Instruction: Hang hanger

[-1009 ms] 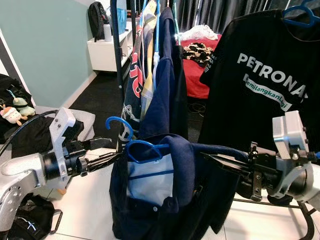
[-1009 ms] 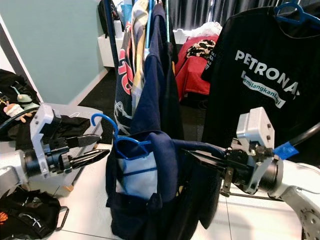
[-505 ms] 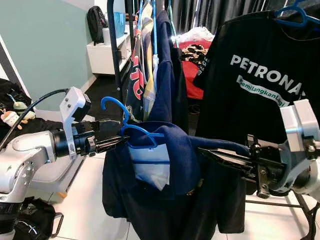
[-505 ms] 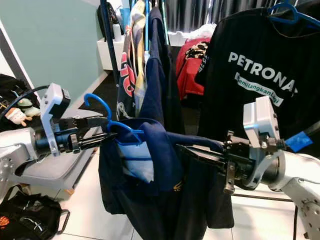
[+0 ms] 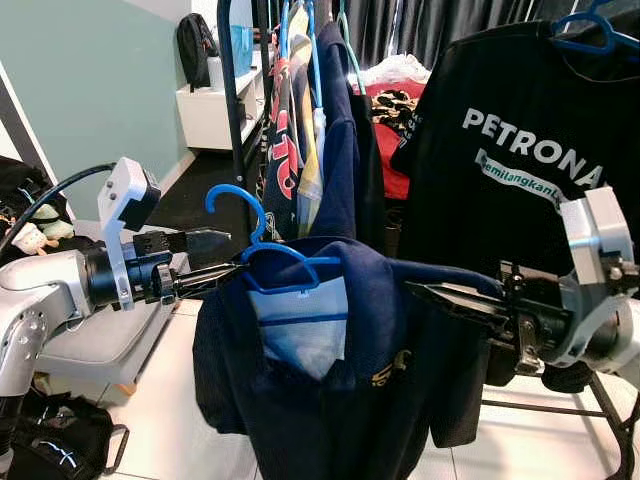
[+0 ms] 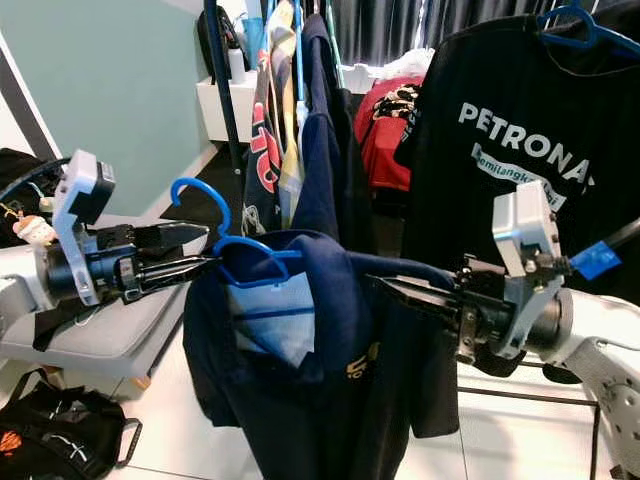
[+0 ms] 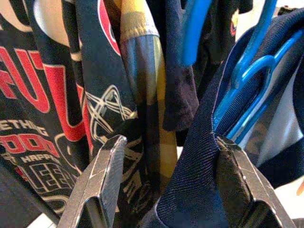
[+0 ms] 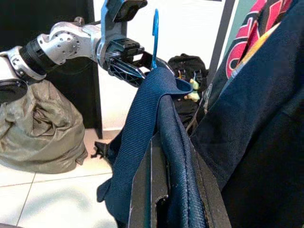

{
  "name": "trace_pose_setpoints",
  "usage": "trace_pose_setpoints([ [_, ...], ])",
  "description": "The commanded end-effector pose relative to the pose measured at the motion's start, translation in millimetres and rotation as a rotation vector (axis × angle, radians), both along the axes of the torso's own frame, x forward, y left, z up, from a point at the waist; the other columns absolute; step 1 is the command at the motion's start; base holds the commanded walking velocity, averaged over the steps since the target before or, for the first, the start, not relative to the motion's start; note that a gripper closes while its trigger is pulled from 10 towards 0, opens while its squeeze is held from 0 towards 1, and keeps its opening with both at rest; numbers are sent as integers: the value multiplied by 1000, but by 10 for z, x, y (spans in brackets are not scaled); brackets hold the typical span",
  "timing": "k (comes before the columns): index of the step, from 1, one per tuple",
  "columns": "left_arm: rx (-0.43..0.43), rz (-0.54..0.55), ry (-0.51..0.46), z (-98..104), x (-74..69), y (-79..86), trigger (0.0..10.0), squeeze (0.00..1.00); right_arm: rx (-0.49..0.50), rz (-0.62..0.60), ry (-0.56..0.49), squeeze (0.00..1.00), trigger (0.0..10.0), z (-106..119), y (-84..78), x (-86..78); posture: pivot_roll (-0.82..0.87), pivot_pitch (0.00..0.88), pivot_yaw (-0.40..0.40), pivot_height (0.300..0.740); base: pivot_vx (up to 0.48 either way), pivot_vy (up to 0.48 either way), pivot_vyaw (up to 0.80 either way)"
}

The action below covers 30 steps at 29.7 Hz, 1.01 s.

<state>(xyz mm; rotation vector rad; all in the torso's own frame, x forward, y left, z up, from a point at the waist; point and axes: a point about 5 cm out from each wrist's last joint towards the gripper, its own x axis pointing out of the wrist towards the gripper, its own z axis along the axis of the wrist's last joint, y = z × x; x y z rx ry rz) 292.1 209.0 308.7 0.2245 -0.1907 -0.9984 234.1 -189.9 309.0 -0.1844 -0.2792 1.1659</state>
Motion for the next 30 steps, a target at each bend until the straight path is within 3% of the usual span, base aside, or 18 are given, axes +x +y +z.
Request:
trace_pose_setpoints([
  [1, -33, 15, -41, 117, -39, 31, 10000, 0, 29, 26, -3, 0, 9098, 41, 15, -14, -80, 139, 24, 740, 0, 0, 0],
  [6, -62, -22, -35, 156, -80, 1, 10000, 0, 34, 35, 4, 0, 9020, 41, 16, 5, -81, 139, 23, 740, 0, 0, 0],
  [11, -135, -201, 28, 244, -287, -58, 10000, 0, 68, -29, -16, 0, 8078, 113, -76, 100, -75, 145, 18, 740, 0, 0, 0],
  [15, -141, -281, 46, 259, -392, -102, 10000, 0, 89, -53, -21, 0, 8000, 136, -110, 135, -73, 147, 16, 740, 0, 0, 0],
  [17, -92, -310, 37, 239, -427, -153, 10000, 0, 106, -59, -24, 0, 8196, 160, -109, 149, -75, 147, 15, 740, 0, 0, 0],
  [22, -83, -336, 51, 181, -439, -237, 10000, 0, 122, -47, -23, 0, 8196, 174, -106, 139, -72, 147, 11, 740, 0, 0, 0],
  [27, -76, -274, 8, 139, -302, -362, 10000, 0, 124, 26, -13, 0, 8353, 189, -49, 82, -75, 148, 13, 740, 0, 0, 0],
  [30, -84, -214, -3, 160, -234, -340, 10000, 0, 106, 91, -1, 0, 8275, 192, 28, 20, -86, 154, 17, 740, 0, 0, 0],
])
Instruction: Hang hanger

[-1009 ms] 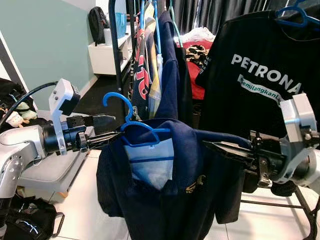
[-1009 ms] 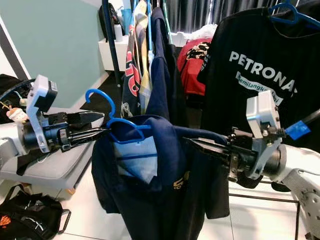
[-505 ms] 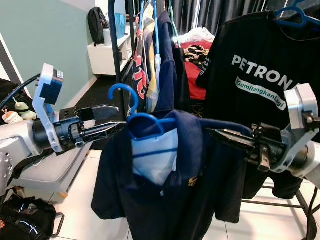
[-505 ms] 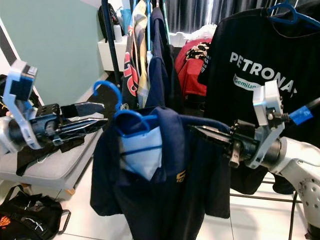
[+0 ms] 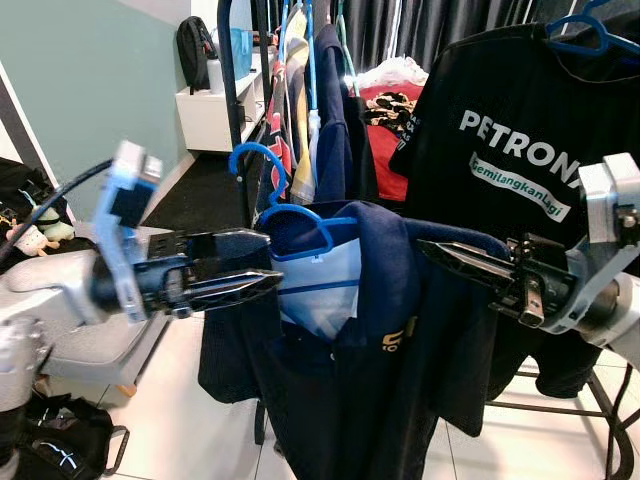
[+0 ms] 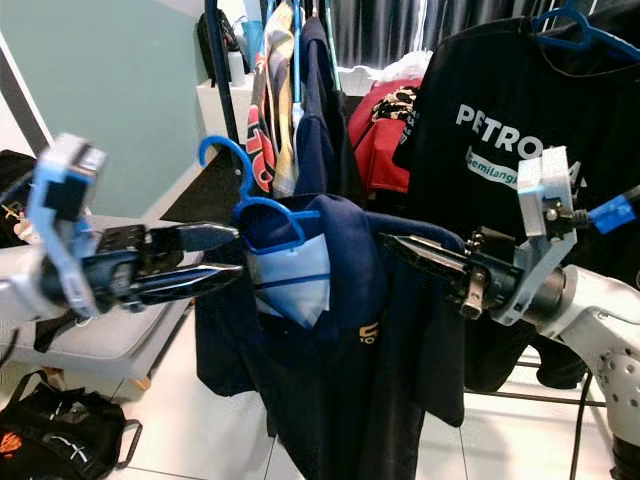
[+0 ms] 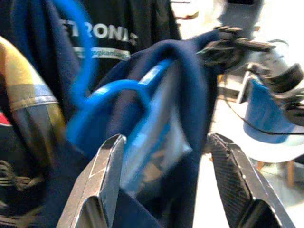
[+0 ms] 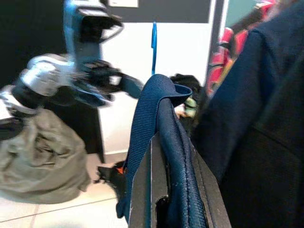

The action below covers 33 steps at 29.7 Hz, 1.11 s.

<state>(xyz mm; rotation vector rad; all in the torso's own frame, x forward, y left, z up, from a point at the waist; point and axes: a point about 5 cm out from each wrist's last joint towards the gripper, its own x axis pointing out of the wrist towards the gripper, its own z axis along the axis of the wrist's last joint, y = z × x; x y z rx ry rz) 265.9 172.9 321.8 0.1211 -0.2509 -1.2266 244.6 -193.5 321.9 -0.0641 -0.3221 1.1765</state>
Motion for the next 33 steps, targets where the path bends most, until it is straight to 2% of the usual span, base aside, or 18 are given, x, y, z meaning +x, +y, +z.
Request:
trace_pose_setpoints([
  [1, -3, 26, -14, 29, 28, 22, 10000, 0, -6, 61, -34, 0, 8275, 63, 63, -84, -86, 154, 17, 740, 0, 0, 0],
  [3, -6, 44, -26, 96, 25, 93, 10000, 0, -22, 71, -22, 0, 8235, 41, 67, -93, -87, 155, 15, 740, 0, 0, 0],
  [7, -5, 53, -36, 135, 14, 134, 10000, 0, -29, 68, -15, 0, 8157, 25, 57, -91, -84, 156, 13, 740, 0, 0, 0],
  [12, 22, 115, -89, 285, -48, 321, 10000, 0, -25, 67, -3, 0, 8000, 10, 41, -51, -75, 158, 6, 740, 0, 0, 0],
  [16, 29, 138, -102, 304, -38, 367, 10000, 0, -23, 64, -3, 0, 8039, 30, 31, -38, -75, 157, 5, 740, 0, 0, 0],
  [24, 15, 105, -91, 284, -33, 301, 10000, 0, -20, 61, -1, 0, 7961, 42, 30, -38, -80, 155, 6, 740, 0, 0, 0],
  [28, -9, 13, -37, 239, -110, 203, 10000, 0, -15, 39, -2, 0, 7961, 42, 4, -14, -76, 152, 6, 740, 0, 0, 0],
  [33, -8, -20, -15, 182, -136, 141, 10000, 0, -7, 43, -4, 0, 7961, 49, 12, -7, -71, 149, 6, 740, 0, 0, 0],
])
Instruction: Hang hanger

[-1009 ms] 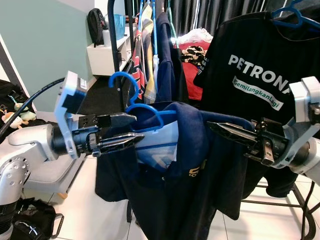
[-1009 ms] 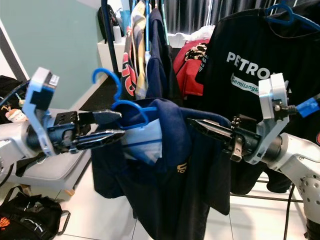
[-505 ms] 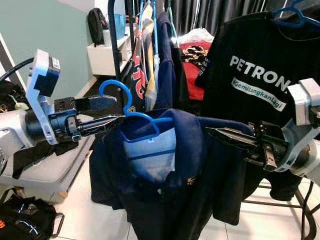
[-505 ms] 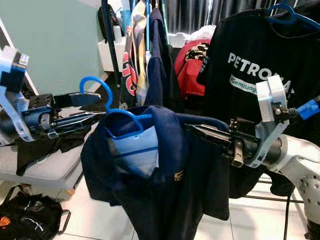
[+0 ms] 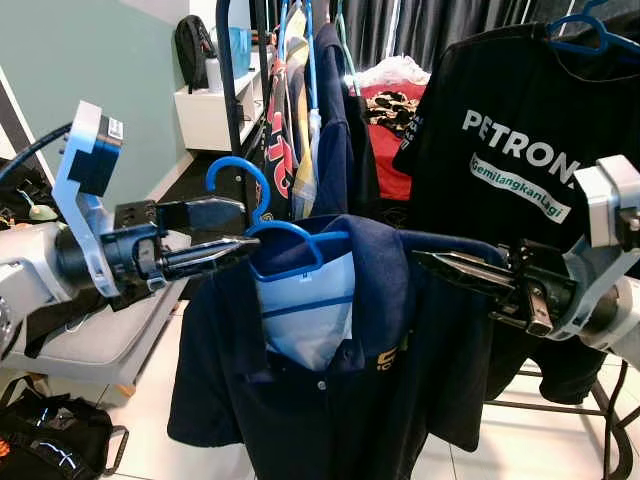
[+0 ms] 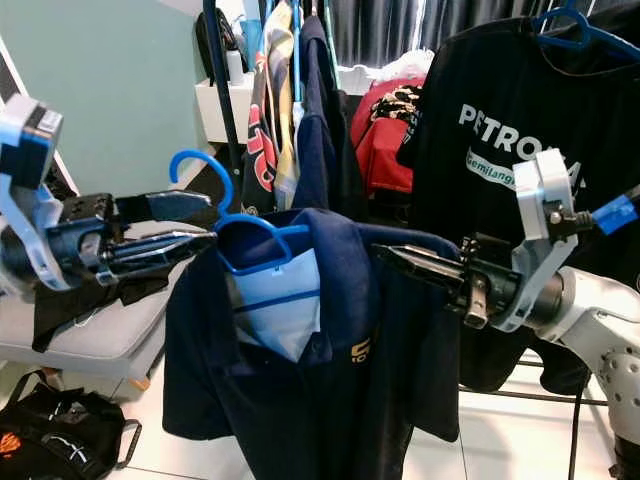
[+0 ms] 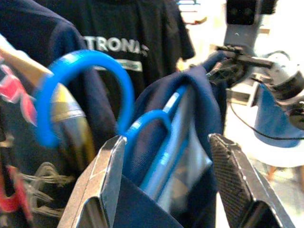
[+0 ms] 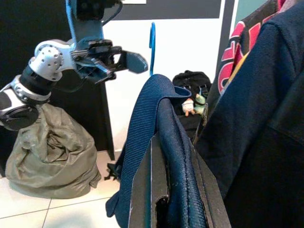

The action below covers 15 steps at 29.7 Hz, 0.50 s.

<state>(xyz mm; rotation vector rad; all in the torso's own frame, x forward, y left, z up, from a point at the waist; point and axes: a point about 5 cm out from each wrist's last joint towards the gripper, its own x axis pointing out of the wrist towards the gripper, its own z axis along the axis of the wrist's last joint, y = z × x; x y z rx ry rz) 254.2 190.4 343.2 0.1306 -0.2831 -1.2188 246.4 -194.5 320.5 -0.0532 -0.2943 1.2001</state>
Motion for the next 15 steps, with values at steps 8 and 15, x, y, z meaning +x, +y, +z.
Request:
trace_pose_setpoints([
  [8, 4, -53, 43, -165, 6, -173, 10000, 0, 16, 45, -44, 0, 7882, 100, 79, -10, -73, 138, 6, 740, 0, 0, 0],
  [15, 6, -6, 35, -158, 55, -134, 10000, 0, 11, 56, -46, 0, 7843, 102, 103, -28, -77, 138, 6, 740, 0, 0, 0],
])
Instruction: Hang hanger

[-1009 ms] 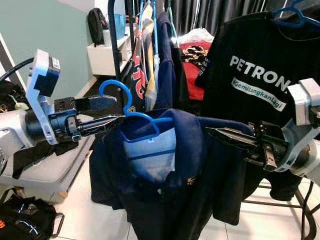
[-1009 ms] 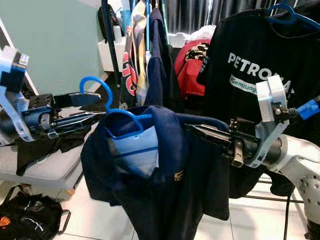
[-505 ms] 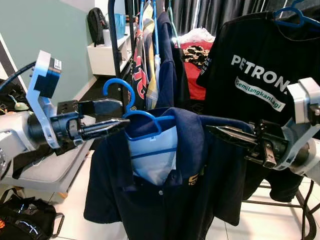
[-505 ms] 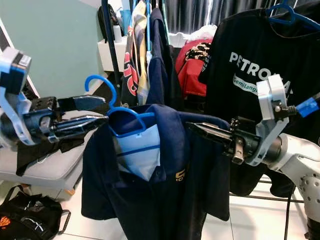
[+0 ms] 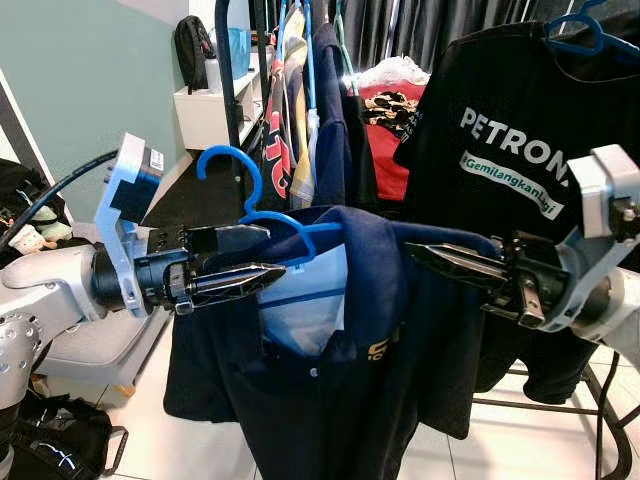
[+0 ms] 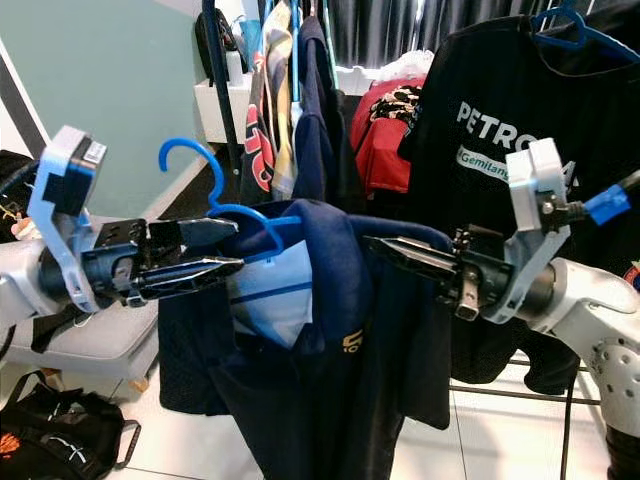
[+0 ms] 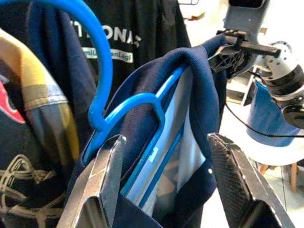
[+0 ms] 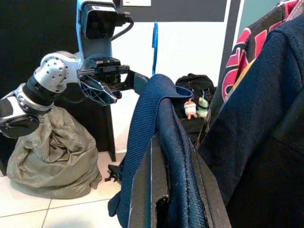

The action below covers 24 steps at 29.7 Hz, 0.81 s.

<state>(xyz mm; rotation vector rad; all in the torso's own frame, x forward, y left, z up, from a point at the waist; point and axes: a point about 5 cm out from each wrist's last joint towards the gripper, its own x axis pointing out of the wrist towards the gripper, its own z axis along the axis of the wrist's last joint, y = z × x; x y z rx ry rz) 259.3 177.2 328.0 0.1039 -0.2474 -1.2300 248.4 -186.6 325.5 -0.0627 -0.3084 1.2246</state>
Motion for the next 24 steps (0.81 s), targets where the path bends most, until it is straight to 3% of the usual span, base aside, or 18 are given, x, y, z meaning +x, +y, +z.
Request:
trace_pose_setpoints([
  [1, 6, 4, -7, -6, 5, -2, 10000, 0, 15, 32, -29, 0, 7843, 51, 24, -48, -77, 138, 6, 740, 0, 0, 0],
  [3, 27, 73, -37, 83, 17, 182, 10000, 0, 4, 6, -24, 0, 7725, 36, -28, -49, -80, 139, 8, 740, 0, 0, 0],
  [6, 44, 136, -56, 142, 15, 326, 10000, 0, 1, -5, -20, 0, 7725, 23, -48, -46, -71, 139, 5, 740, 0, 0, 0],
  [11, 57, 193, -64, 165, 7, 434, 10000, 0, 4, -1, -17, 0, 7647, 11, -31, -28, -69, 138, 2, 740, 0, 0, 0],
  [17, 56, 189, -64, 118, 20, 389, 10000, 0, 7, 19, -20, 0, 7569, 28, 5, -19, -69, 137, -3, 740, 0, 0, 0],
  [24, 4, 100, -47, 88, 33, 194, 10000, 0, 10, 28, -19, 0, 7490, 30, 13, -33, -77, 141, 0, 740, 0, 0, 0],
])
